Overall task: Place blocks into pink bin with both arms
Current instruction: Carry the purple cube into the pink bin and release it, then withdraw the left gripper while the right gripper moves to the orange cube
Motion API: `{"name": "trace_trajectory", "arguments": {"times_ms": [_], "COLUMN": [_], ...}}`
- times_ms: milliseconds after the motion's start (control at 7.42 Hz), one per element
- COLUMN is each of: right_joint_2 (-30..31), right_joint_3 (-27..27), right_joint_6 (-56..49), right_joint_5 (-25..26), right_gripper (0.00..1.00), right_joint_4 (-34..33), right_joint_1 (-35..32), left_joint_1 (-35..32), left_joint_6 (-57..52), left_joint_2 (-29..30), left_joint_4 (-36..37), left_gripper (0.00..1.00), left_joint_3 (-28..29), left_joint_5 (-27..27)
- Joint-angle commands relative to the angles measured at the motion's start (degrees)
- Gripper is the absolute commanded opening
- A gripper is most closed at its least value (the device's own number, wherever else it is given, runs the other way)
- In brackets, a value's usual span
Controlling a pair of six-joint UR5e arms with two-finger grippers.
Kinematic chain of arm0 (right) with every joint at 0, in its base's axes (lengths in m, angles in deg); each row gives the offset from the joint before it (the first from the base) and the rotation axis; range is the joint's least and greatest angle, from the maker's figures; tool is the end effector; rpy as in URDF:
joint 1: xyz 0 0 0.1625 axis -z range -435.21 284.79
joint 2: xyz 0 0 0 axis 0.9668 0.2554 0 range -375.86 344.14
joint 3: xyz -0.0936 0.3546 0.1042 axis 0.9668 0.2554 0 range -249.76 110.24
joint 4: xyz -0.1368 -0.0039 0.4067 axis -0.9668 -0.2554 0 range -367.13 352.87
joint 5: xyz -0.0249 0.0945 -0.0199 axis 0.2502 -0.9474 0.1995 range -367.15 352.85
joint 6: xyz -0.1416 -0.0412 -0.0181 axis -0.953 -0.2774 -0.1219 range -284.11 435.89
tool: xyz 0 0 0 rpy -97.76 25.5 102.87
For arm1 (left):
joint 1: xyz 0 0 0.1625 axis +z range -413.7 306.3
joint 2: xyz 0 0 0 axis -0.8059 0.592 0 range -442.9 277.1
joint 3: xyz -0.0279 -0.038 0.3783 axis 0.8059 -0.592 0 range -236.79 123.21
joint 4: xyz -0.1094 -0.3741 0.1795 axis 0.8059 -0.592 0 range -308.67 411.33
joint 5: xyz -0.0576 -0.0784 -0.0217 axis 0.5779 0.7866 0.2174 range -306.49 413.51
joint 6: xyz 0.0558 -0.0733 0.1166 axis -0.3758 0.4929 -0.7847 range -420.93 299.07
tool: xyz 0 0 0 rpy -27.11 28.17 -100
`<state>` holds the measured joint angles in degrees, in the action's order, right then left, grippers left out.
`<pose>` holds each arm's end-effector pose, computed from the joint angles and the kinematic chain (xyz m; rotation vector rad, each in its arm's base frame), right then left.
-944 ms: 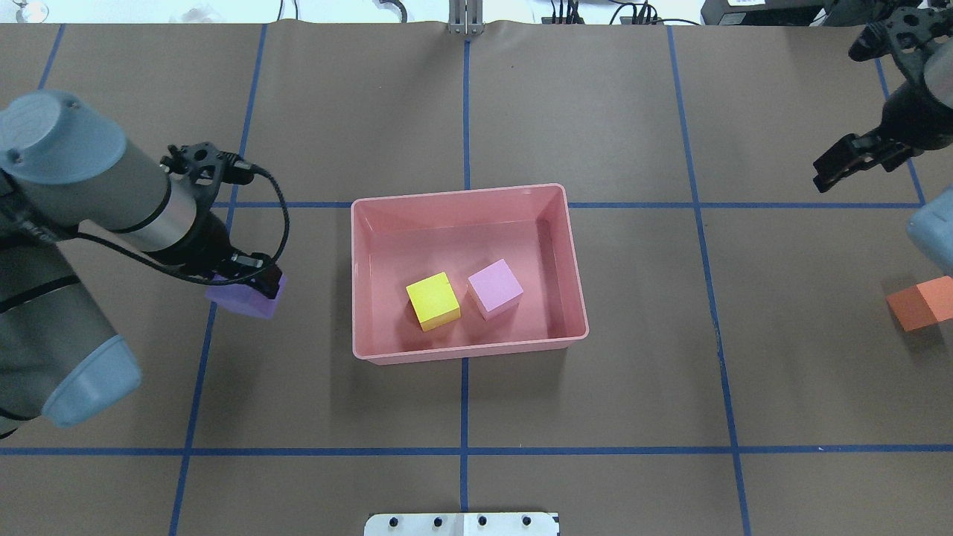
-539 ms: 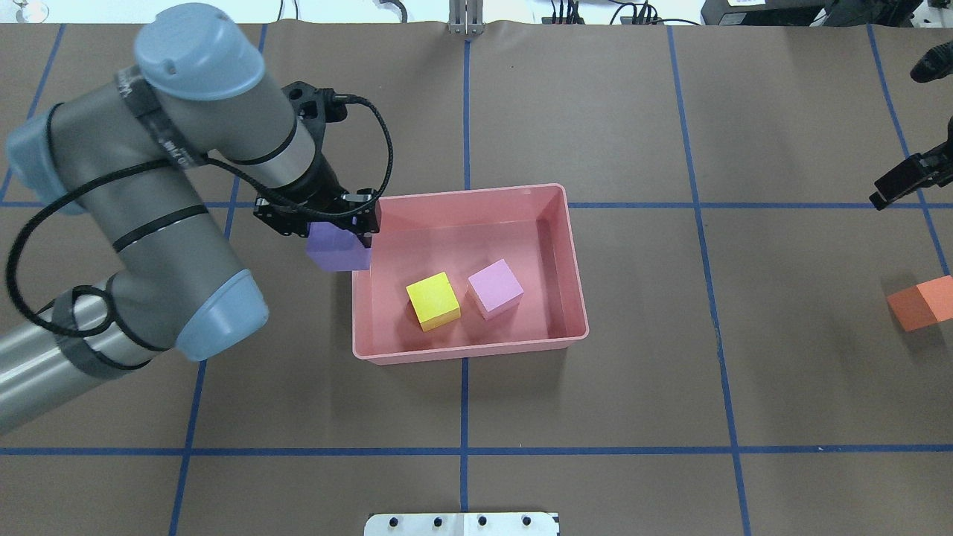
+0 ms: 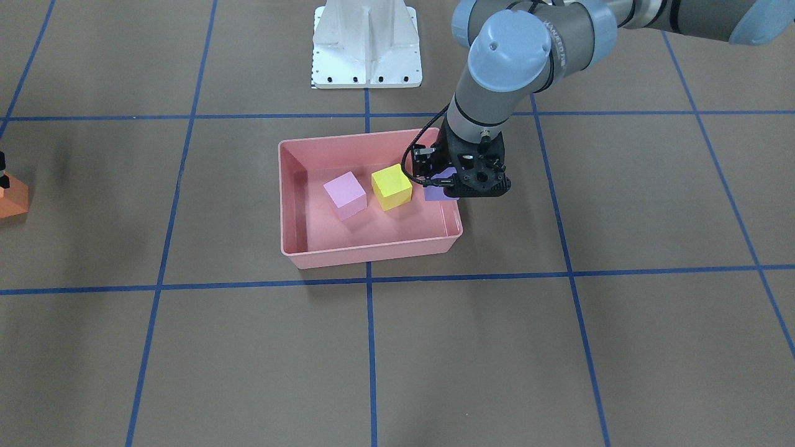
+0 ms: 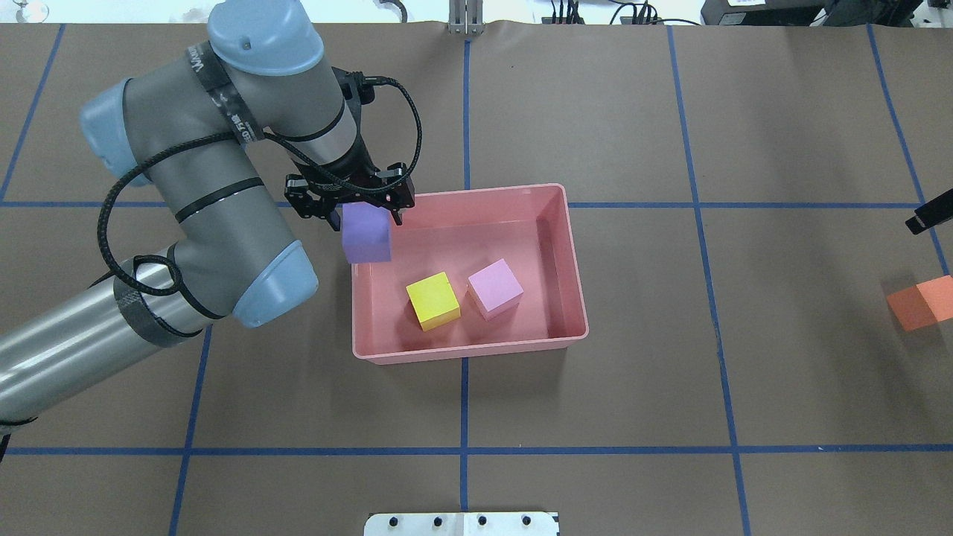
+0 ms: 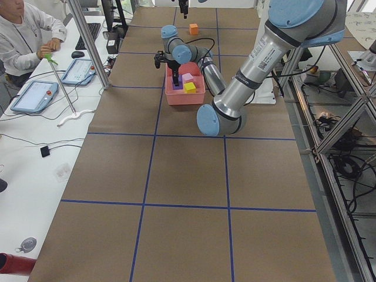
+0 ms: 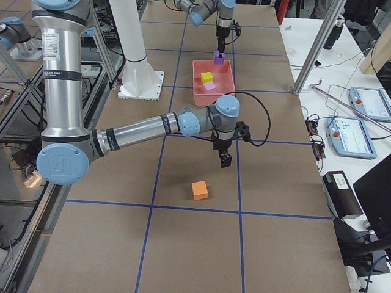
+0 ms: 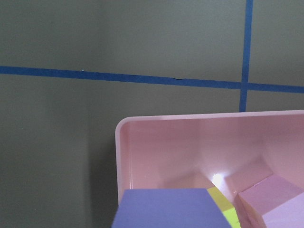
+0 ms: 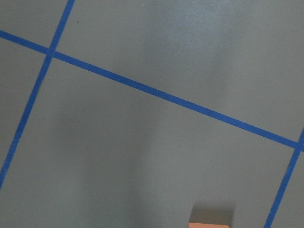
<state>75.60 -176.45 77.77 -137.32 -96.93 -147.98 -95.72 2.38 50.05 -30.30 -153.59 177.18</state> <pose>-0.1155 -0.4983 0.5194 0.1396 -0.7337 -0.3497 0.4710 -0.4930 0.1571 -0.0679 0.8939 -0.0371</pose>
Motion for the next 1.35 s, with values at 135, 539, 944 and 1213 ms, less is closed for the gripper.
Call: {"name": "trace_trajectory", "arguments": {"times_ms": [135,539,944,1213], "right_joint_2": [3.2,7.7,10.4,10.7], "right_joint_3": [0.8,0.8,6.9,11.6], "right_joint_6": [-4.9,-9.3,0.9,9.2], "right_joint_5": [0.1,0.2,0.3,-0.1], "right_gripper": [1.00,1.00,1.00,1.00], "right_joint_4": [0.3,0.5,16.5,28.6], "right_joint_1": [-2.1,-4.0,-4.0,-3.1], "left_joint_1": [-1.3,-7.2,-15.9,-20.9], "left_joint_6": [-1.1,-21.6,-49.5,-57.8], "left_joint_2": [-1.4,-20.2,-31.6,-34.4], "left_joint_4": [0.3,0.5,-0.4,-0.4], "left_gripper": [1.00,1.00,1.00,1.00], "left_joint_3": [-2.9,-15.5,-16.4,-16.4], "left_joint_5": [0.2,0.6,0.5,0.7]}}
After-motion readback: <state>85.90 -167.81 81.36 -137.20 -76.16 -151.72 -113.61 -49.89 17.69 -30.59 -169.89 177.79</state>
